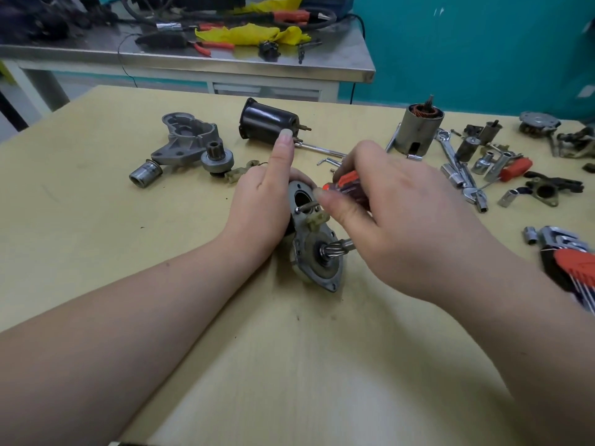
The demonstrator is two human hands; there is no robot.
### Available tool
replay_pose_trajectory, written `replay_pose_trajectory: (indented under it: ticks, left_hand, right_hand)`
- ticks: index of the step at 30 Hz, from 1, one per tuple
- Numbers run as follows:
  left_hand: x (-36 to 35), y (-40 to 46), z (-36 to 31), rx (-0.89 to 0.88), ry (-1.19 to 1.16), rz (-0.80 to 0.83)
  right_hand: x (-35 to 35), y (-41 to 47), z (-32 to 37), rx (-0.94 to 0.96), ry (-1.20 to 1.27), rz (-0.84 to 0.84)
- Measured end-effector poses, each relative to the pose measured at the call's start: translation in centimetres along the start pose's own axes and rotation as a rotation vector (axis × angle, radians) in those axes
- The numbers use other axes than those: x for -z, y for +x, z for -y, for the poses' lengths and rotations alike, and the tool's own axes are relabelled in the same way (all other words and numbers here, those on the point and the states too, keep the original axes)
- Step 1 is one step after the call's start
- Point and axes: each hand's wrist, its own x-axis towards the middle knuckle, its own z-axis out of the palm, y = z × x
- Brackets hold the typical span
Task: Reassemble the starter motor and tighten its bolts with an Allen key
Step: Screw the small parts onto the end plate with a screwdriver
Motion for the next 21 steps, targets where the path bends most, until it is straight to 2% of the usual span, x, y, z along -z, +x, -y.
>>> replay_pose_trajectory:
  ticks: [5,10,14,16,21]
  left_hand:
    - [0.3,0.0,0.1,0.018,-0.014,0.035]
    - [0.3,0.1,-0.1,0.029,-0.023,0.066]
    - [0.3,0.0,0.0,-0.030,-0.008,0.102]
    - [0.3,-0.1,0.1,-0.058,-0.003,0.093]
    - [0.2,-0.1,0.2,-0.086,0.007,0.083]
  right_hand:
    - [-0.3,0.2,0.4,0.028,-0.032,-0.083]
    - [0.8,0.9,0.1,0.087,-0.069,0.070]
    - [1.2,0.9,0.1,0.119,-0.132,0.148]
    - [1.1,1.0,0.2,0.077,-0.100,0.139]
    - [0.5,1.9,0.9,-0.217,0.150,0.093]
